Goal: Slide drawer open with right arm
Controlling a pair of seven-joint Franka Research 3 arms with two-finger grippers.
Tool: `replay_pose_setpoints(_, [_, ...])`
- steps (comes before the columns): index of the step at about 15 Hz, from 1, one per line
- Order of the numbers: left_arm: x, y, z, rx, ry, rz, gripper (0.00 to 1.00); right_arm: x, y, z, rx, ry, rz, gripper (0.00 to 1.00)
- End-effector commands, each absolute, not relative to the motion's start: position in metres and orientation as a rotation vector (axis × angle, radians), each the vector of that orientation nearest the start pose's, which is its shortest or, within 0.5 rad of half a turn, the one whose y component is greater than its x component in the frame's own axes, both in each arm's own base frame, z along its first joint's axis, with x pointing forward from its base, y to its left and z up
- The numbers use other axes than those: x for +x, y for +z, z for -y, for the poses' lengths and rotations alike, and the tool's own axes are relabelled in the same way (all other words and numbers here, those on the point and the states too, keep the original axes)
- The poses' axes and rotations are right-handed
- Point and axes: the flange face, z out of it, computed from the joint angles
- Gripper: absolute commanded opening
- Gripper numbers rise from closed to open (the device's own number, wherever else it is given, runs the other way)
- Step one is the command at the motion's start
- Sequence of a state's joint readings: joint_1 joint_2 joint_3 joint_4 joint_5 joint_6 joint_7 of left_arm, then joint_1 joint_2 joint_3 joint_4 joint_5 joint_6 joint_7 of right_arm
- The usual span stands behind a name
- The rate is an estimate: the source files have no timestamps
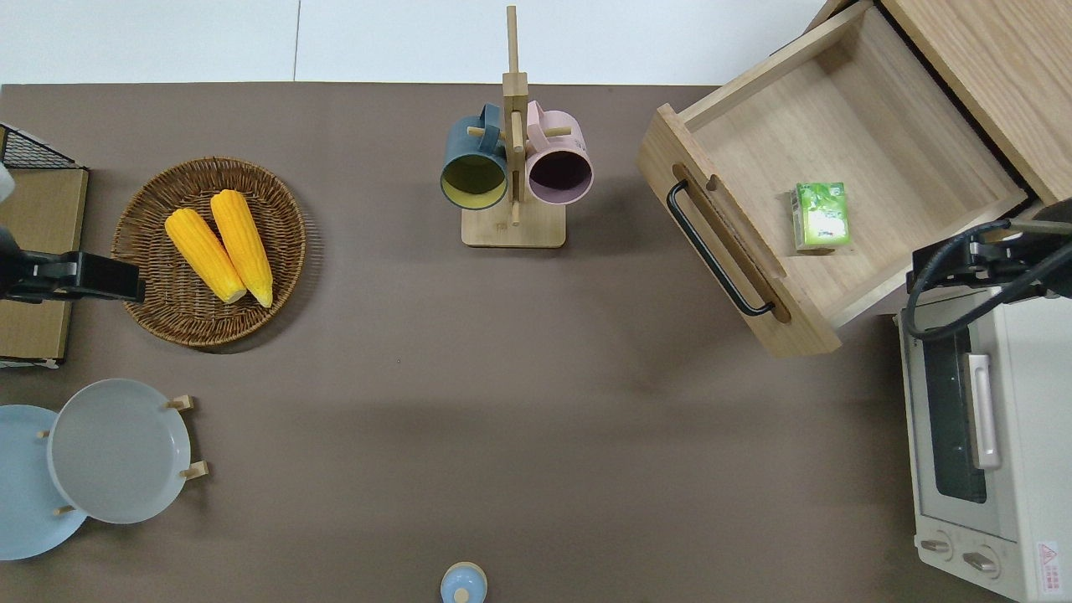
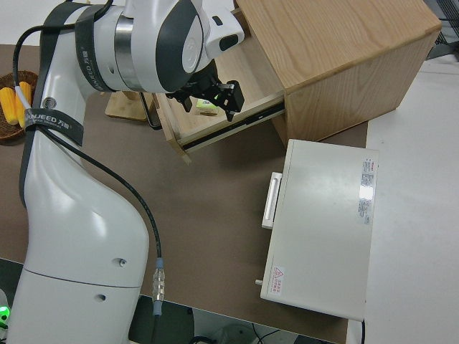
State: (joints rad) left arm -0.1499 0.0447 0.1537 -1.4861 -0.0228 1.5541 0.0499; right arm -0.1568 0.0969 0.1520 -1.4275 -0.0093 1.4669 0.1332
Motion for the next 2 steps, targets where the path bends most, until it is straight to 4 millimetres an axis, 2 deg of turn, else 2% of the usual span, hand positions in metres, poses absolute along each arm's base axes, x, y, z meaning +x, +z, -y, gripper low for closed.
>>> replay_pose_setpoints(1, [0.5711,0.6408,0.0024,-3.139,-0.052,-0.088,1.0,0.5759,0.6252,0.0055,-3.158,0.071,-0.176,0.985])
replay_pose_setpoints(2, [0.5711,0.6408,0.0024,-3.139,-0.052,-0.088,1.0,0.5759,0.6252,0.0055,-3.158,0.071,-0.176,0.985])
